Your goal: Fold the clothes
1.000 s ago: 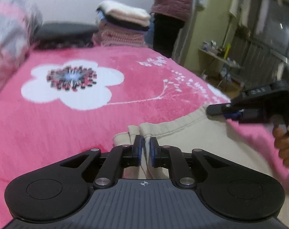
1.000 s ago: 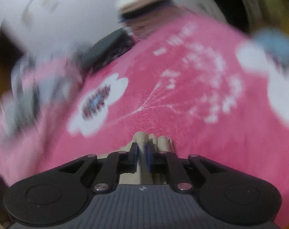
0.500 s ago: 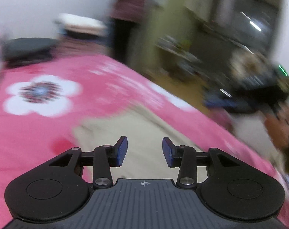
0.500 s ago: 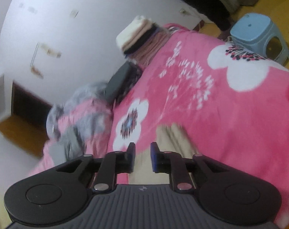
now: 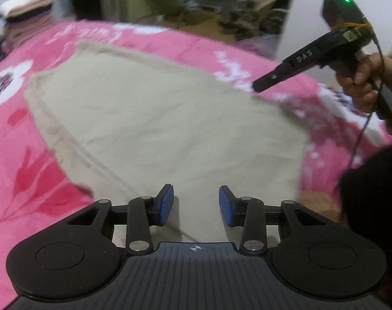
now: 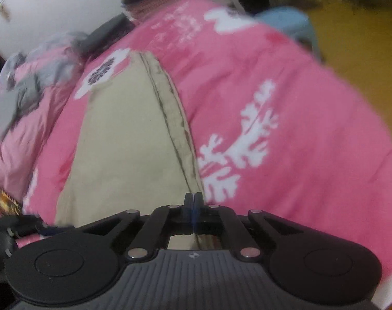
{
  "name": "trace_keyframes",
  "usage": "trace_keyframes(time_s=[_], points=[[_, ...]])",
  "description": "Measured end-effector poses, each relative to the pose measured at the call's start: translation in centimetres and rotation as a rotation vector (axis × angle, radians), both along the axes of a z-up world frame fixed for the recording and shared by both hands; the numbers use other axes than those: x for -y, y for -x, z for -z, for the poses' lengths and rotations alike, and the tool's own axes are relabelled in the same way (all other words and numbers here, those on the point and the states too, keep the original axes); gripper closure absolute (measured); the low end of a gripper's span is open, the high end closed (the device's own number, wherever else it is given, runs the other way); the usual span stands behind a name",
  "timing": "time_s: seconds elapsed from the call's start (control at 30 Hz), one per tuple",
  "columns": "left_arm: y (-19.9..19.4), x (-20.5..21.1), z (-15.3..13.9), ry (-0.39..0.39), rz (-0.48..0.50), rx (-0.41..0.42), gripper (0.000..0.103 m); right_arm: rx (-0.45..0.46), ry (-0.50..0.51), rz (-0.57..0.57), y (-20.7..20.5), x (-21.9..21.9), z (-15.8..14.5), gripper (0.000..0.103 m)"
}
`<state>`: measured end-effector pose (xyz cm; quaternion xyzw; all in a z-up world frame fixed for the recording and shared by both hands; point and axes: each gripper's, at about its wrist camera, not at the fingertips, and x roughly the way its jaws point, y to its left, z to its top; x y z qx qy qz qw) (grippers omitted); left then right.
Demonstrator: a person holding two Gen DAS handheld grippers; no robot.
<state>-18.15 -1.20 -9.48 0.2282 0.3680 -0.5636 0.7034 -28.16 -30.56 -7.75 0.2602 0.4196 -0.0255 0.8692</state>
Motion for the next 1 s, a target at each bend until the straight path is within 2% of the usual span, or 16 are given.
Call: trace_keyframes(time_s=[0.07,0.13,0.17,0.2,0.23,0.27,0.33,0.4,0.47,0.6,0.63,0.77,0.87,0.93,1.0], points=[[1.1,0.1,0.0,-0.023,0.069,-0.025,0.064,0.012,-0.001,-0.125,0.8,-1.9,-0.7,0.103],[2.3,0.3,1.3,-0.097,0.092,-0.003,0.063,-0.009,0.037,-0.249,1.7,-3.9,-0.5,0.103],[2.9,0.4,2.0,-0.133,0.104,0.008,0.063,-0.058,0.085,-0.272,2.2,-4.5,0.4,0.103],[3.0,0.5,2.1,-0.13,0.096,0.013,0.063,-0.114,0.136,-0.288,2.6,-5.0,1.5,0.103],[3.1,0.5,2.1,-0.126,0.087,0.018,0.062,-0.13,0.143,-0.283,3.0,-5.0,2.1,0.103],[3.3,0.5,2.2,-0.122,0.079,0.023,0.061,-0.138,0.142,-0.274,3.5,-4.9,2.5,0.103],[2.4,0.6,1.8,-0.117,0.041,-0.014,0.061,-0.128,0.111,-0.244,3.6,-4.9,1.5,0.103],[1.9,0.4,1.7,-0.108,0.024,-0.038,0.06,-0.075,0.13,-0.306,3.8,-5.9,0.2,0.103],[1.8,0.3,1.8,-0.106,0.021,-0.044,0.059,-0.099,0.17,-0.384,3.9,-7.1,0.6,0.103],[2.5,0.5,1.9,-0.104,0.036,-0.035,0.05,-0.186,0.253,-0.386,3.8,-7.2,1.7,0.103],[2.6,0.5,1.9,-0.103,0.041,-0.029,0.049,-0.192,0.244,-0.371,3.6,-7.2,1.3,0.103],[2.6,0.8,1.9,-0.102,0.046,-0.027,0.045,-0.082,0.266,-0.371,3.4,-8.0,-2.4,0.103],[2.6,0.6,1.9,-0.096,0.042,-0.041,0.043,-0.054,0.312,-0.317,1.7,-8.2,-2.9,0.103],[2.7,0.5,1.8,-0.093,0.042,-0.042,0.042,-0.087,0.333,-0.262,0.7,-7.9,-1.8,0.103],[2.7,0.3,1.8,-0.089,0.042,-0.042,0.042,-0.163,0.349,-0.243,-0.2,-7.7,0.7,0.102]])
